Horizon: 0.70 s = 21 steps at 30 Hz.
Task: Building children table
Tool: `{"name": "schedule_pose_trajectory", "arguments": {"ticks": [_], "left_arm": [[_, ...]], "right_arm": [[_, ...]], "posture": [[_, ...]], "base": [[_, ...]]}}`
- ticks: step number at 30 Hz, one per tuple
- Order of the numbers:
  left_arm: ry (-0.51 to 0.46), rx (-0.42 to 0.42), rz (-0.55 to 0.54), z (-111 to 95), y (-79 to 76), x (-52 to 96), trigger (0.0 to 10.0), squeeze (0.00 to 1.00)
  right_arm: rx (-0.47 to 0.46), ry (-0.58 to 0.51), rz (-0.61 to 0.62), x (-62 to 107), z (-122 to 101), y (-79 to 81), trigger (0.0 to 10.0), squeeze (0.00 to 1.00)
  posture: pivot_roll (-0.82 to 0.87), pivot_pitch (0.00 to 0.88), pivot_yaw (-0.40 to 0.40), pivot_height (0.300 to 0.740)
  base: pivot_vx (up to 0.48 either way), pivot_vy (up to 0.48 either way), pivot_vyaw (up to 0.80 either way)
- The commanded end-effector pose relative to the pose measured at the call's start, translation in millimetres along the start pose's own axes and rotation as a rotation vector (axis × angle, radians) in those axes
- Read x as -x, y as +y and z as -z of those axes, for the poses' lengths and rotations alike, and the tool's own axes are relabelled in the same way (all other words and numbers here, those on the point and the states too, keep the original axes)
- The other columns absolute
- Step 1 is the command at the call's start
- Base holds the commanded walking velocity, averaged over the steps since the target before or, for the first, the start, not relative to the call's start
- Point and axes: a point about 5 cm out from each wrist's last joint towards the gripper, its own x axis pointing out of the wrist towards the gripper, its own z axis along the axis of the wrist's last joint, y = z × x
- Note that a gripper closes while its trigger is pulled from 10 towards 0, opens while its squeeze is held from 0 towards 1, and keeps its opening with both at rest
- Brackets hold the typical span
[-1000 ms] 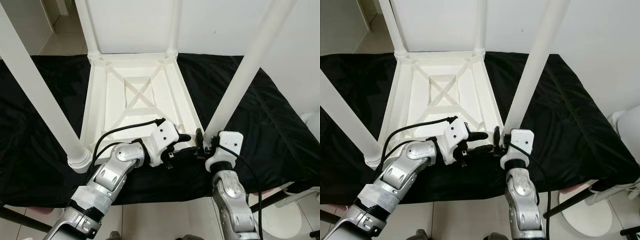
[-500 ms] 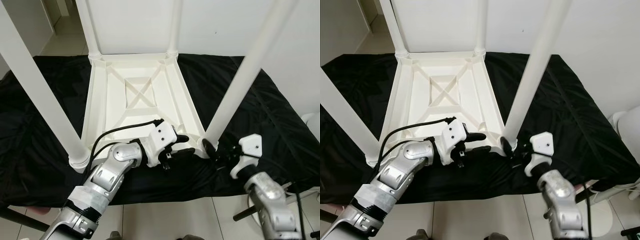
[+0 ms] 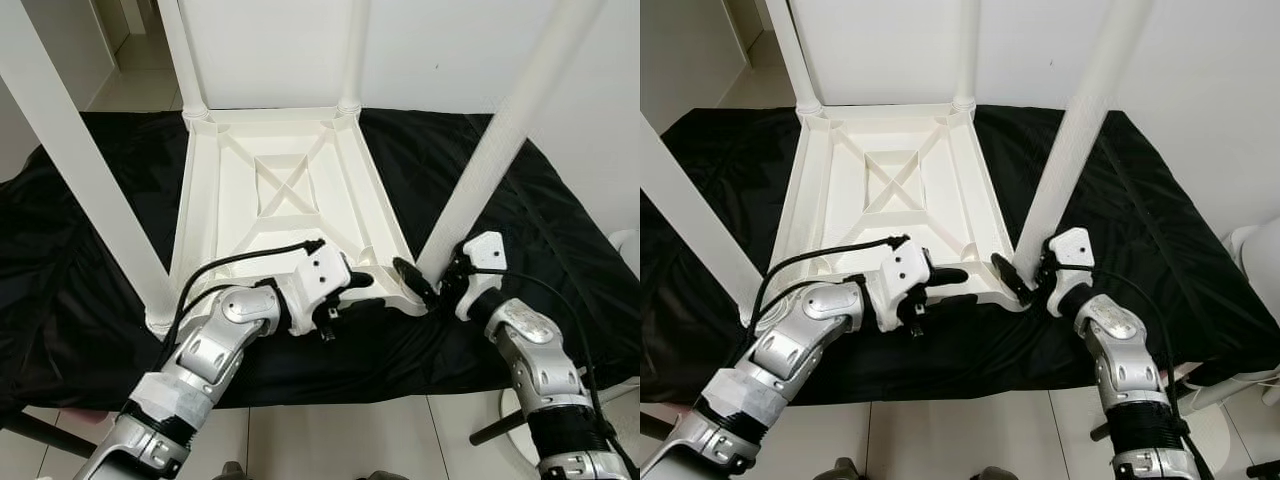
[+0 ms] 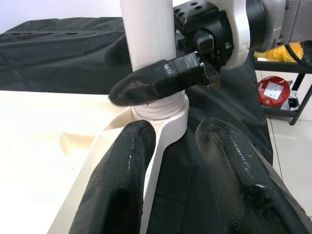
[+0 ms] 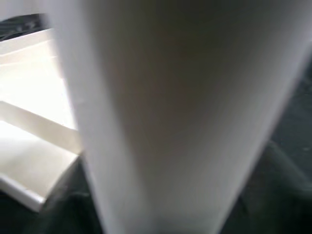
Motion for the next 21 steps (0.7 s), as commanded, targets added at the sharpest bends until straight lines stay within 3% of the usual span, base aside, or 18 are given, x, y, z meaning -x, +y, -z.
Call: {"name": "schedule_pose_trajectory", "arguments": {"ticks": [1, 11, 17, 20, 21], "left_arm": [[-0.004, -0.006, 0.073, -0.8, -5.2, -1.4, 10.0, 0.00], [-0.034, -0.013, -0.038, -3.2, 6.7, -2.1, 10.0, 0.00], [-0.033, -0.004, -0.038, -2.2, 6.3, -1.9, 10.0, 0.00], [-0.034, -0.004, -0.037, -2.2, 6.1, -1.9, 10.0, 0.00], [-0.032, -0.004, -0.031, -1.9, 5.5, -2.7, 10.0, 0.00]], "right_arm": [[-0.017, 0.004, -0.026, -4.4, 2.5, 6.0, 0.0, 0.00], [-0.058, -0.023, 0.169, -4.2, 10.3, 19.2, 0.0, 0.00], [-0.087, -0.047, 0.317, -3.9, 7.3, 35.5, 0.0, 0.00], [-0.080, -0.050, 0.323, -3.8, 6.7, 37.0, 0.0, 0.00], [-0.097, -0.054, 0.391, -4.1, 5.6, 40.8, 0.0, 0.00]], "posture": [[-0.01, 0.000, -0.010, 0.740], [-0.02, 0.000, -0.022, 0.740], [-0.03, 0.000, -0.016, 0.740], [-0.03, 0.000, -0.016, 0.740], [-0.04, 0.000, -0.010, 0.740]], "base": [[0.000, 0.000, 0.00], [0.000, 0.000, 0.00], [0.000, 0.000, 0.00], [0.000, 0.000, 0.00], [0.000, 0.000, 0.00]]}}
